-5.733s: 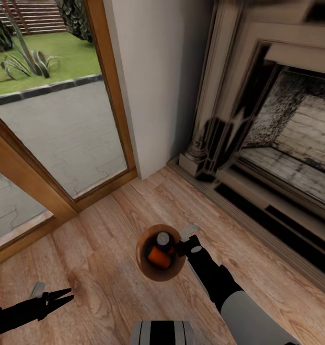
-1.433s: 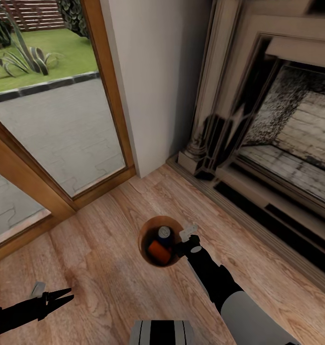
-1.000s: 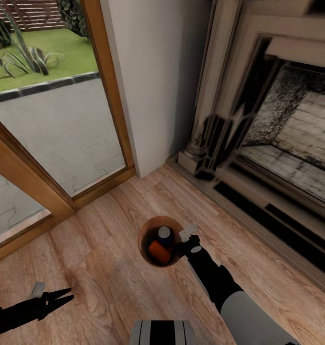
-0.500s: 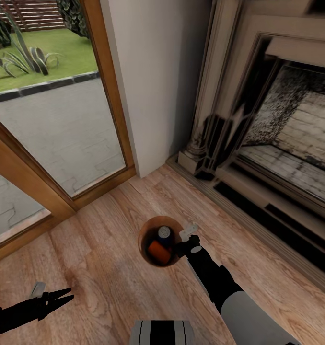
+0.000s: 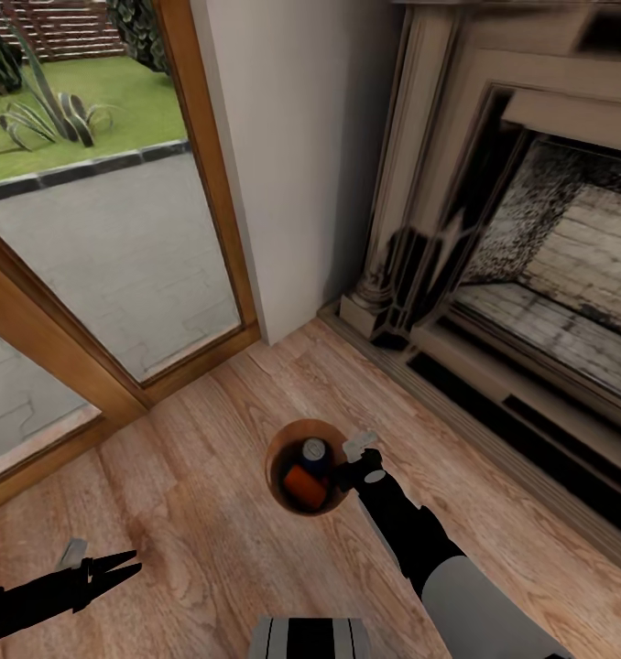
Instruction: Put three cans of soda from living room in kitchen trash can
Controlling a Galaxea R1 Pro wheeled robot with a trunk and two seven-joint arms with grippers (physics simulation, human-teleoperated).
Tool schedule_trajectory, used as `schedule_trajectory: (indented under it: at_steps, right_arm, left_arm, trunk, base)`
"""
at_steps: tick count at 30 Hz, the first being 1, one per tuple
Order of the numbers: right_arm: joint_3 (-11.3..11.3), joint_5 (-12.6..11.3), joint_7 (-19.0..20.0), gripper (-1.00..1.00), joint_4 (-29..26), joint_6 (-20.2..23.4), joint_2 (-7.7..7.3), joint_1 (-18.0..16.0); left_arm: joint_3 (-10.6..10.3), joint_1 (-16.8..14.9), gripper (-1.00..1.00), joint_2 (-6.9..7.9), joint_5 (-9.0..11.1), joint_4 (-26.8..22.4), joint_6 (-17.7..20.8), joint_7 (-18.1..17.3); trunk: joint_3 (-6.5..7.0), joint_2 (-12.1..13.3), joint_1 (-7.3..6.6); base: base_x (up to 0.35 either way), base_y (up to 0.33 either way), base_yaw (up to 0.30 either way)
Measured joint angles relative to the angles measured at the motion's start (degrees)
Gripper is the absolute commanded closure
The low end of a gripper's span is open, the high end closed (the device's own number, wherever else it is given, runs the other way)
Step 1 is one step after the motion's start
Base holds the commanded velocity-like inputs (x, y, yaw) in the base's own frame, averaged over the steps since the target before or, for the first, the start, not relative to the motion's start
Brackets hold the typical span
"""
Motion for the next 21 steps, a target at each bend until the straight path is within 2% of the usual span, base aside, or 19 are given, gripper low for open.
schedule_trajectory:
  at_steps: [6, 21]
  right_arm:
    - [0.00, -0.02, 0.00, -1.00, 0.00, 0.00, 0.00, 0.00]
    - [0.00, -0.03, 0.00, -1.00, 0.00, 0.00, 0.00, 0.00]
  left_arm:
    - [0.02, 0.00, -1.00, 0.00, 0.00, 0.00, 0.00, 0.01]
    - [-0.03, 0.00, -1.00, -0.01, 0.00, -0.02, 0.00, 0.01]
  trunk:
    - [0.01, 0.02, -0.01]
    - [2.69, 6.02, -3.29]
  base:
    - [0.000, 0.000, 0.000]
    - [0.000, 0.000, 0.000]
